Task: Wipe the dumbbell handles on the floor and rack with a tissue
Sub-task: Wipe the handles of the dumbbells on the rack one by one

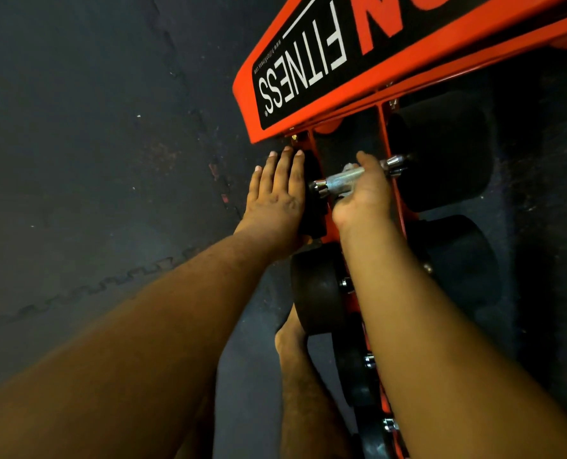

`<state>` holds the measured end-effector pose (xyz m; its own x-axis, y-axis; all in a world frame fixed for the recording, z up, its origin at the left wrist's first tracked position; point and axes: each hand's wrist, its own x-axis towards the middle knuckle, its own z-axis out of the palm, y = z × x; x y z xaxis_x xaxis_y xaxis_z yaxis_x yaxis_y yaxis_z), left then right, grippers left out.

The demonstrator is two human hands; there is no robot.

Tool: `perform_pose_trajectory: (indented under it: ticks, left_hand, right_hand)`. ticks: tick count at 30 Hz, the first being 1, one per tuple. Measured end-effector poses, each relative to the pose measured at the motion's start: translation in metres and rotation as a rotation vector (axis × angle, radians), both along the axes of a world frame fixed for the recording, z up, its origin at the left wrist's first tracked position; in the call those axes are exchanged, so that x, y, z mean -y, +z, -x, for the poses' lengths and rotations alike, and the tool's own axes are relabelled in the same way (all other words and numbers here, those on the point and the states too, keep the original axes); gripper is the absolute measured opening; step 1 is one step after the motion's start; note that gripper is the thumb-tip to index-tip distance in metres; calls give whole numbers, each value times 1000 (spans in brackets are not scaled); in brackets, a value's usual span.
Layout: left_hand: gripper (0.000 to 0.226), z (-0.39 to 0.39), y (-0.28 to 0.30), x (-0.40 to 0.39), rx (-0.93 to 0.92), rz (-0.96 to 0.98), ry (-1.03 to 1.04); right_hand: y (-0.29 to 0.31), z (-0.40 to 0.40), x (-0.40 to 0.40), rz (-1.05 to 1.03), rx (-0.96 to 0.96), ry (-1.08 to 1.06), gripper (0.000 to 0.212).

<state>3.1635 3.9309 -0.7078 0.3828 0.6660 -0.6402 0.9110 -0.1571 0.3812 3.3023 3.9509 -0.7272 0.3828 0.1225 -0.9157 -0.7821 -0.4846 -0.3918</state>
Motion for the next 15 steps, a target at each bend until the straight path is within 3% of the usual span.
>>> perform_pose_trajectory:
  ticks: [4,9,15]
  left_hand:
    - [138,-2,2,-1,16,-6,22]
    - [140,-2,-1,1,15,-26,19]
    - [139,-3,-3,2,5,-28,24]
  right_hand:
    - [3,13,15,2,-48,-21,41]
    - [-10,1,-1,-70,-77,-166,31]
    - [-8,15,23,-38,-70,7,37]
